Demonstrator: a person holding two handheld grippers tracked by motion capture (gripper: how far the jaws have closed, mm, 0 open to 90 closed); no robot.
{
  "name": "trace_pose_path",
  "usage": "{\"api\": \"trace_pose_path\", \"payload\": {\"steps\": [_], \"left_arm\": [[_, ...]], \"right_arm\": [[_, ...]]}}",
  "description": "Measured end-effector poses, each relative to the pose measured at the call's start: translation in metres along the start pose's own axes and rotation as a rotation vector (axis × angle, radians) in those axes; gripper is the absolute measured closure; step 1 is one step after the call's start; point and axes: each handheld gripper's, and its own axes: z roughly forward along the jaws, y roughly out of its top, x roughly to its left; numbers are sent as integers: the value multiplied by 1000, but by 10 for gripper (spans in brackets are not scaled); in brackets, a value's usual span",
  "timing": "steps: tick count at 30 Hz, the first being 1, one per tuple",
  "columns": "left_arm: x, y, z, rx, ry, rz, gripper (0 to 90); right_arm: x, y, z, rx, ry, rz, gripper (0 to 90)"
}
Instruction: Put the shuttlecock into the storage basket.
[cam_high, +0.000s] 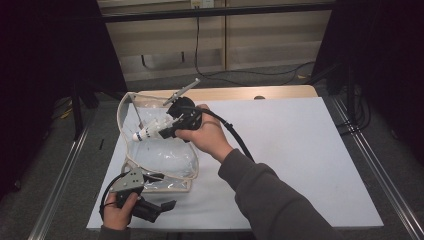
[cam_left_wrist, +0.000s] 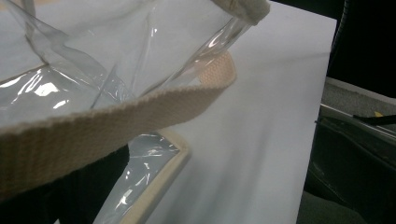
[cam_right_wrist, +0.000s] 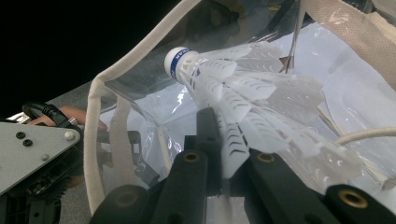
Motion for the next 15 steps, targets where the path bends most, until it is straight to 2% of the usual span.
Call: {"api": "trace_pose_path", "payload": {"steps": [15], "left_arm": [[0, 0, 0, 0, 1, 1, 45]], "right_arm": [[0, -2, 5, 6, -4, 0, 881]]}}
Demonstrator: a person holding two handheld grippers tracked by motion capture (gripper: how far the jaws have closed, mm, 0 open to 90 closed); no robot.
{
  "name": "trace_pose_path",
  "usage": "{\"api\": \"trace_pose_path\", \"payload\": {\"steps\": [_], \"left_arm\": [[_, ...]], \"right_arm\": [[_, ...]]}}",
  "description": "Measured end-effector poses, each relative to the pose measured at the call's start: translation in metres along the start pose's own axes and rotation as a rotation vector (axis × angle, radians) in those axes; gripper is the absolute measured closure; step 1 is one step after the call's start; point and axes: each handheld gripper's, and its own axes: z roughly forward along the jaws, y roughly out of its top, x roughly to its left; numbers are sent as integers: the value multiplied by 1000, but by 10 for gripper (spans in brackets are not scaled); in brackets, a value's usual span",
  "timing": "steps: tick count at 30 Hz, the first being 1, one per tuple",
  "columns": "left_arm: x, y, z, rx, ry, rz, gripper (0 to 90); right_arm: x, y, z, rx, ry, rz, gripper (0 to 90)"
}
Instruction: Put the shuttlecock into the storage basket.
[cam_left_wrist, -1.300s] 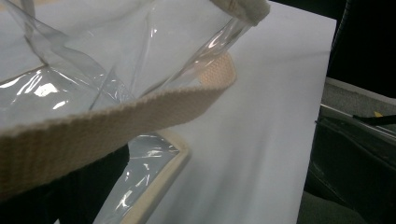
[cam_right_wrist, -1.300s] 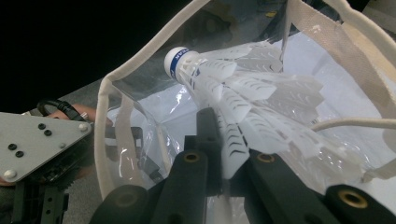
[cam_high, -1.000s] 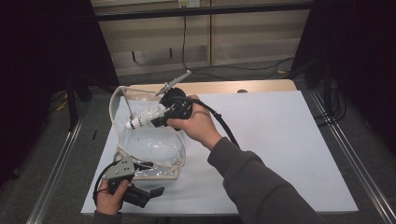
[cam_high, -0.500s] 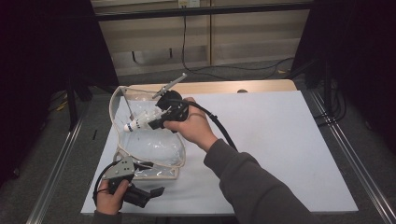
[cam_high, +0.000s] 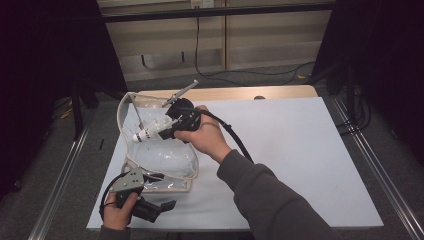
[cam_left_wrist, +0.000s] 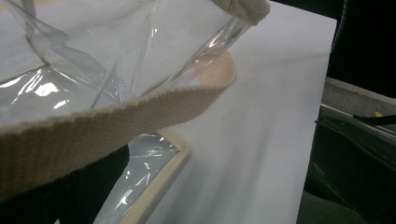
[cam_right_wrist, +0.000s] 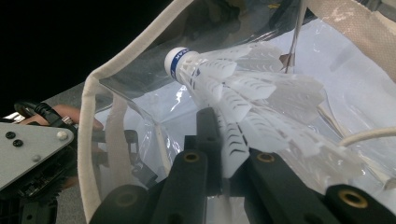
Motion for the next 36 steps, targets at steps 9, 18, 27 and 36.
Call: {"api": "trace_pose_path", "payload": {"steps": [9, 18, 27, 36], "left_arm": [[0, 0, 0, 1, 1, 1, 45], [0, 0, -1, 3, 1, -2, 45], [1, 0, -1, 3, 1, -1, 45], [1, 0, 0, 5, 2, 0, 45]], "right_arm": [[0, -1, 5, 1, -6, 8, 881], [-3, -3, 10, 11, -8, 12, 881], [-2, -3, 14, 12, -3, 8, 881], [-1, -4, 18, 21, -5, 8, 881]]}}
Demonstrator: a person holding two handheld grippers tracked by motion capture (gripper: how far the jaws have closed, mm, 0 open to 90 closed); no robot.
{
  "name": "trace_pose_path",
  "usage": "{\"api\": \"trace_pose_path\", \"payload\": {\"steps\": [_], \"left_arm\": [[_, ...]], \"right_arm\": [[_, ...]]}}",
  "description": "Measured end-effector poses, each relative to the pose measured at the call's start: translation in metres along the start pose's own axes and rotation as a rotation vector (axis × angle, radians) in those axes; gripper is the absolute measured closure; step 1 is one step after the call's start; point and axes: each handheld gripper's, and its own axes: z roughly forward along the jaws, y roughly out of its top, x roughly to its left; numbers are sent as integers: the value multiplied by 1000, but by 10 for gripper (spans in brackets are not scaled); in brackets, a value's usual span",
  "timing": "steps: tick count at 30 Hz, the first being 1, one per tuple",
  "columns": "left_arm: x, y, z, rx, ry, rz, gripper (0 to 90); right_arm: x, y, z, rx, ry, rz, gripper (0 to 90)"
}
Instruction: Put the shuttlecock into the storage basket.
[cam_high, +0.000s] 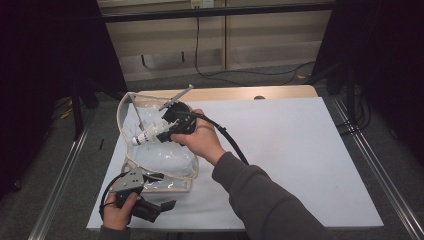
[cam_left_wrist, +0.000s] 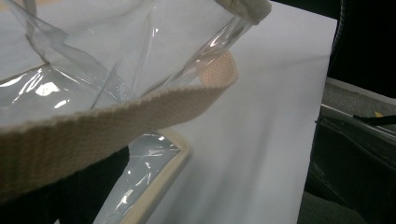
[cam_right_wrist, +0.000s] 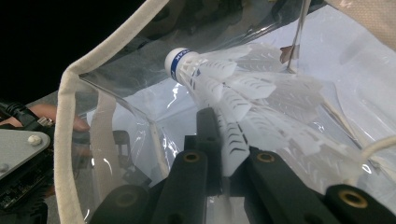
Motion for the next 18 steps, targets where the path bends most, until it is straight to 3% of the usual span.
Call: {"api": "trace_pose_path", "payload": {"steps": [18], "left_arm": [[0, 0, 0, -2, -1, -1, 45]], "right_arm": [[-3, 0, 7, 0, -13, 18, 881]]}}
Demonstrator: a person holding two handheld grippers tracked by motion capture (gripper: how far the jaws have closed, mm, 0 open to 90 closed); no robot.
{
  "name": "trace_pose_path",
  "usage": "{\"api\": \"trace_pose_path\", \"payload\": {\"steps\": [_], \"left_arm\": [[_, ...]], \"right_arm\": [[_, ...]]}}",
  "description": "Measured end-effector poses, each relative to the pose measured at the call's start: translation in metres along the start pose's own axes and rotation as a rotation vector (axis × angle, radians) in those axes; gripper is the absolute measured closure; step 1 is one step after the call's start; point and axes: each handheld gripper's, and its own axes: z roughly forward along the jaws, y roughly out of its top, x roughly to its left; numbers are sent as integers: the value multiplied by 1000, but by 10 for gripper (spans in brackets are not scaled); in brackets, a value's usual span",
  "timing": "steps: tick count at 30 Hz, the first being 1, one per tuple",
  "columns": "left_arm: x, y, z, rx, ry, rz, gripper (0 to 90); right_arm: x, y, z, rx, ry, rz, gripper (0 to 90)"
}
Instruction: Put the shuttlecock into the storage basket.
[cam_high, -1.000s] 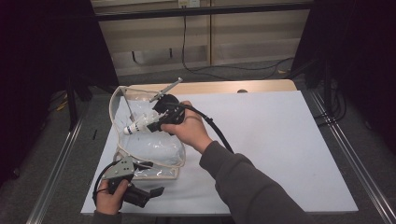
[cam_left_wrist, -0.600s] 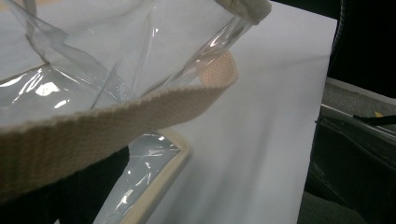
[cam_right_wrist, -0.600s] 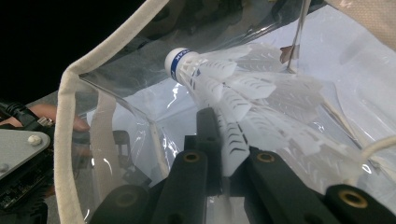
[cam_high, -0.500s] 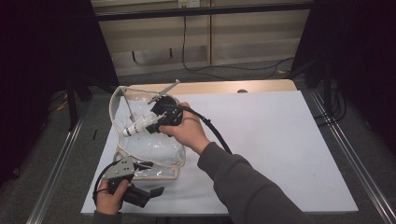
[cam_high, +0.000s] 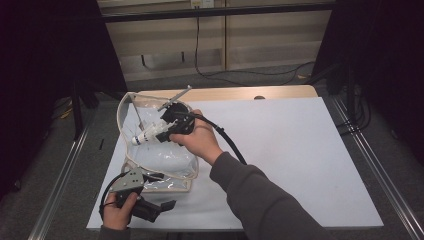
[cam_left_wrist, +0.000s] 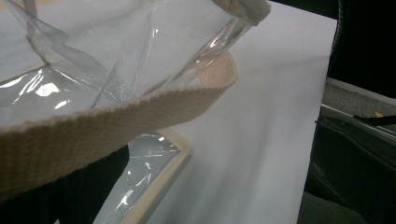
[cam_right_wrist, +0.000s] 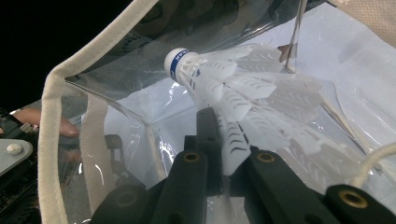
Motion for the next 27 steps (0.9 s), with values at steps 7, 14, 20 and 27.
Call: {"api": "trace_pose_path", "payload": {"steps": [7, 14, 20, 27], "left_arm": [[0, 0, 0, -2, -3, 0, 45], [0, 0, 0, 2, -1, 1, 45], [0, 0, 0, 3, 0, 2, 45], [0, 0, 0, 0, 0, 2, 45]], "right_arm": [[-1, 0, 3, 4, -4, 6, 880], [-5, 1, 7, 10, -15, 12, 881], [-8, 2, 11, 10, -18, 23, 881], [-9, 4, 14, 7, -19, 25, 881]]}}
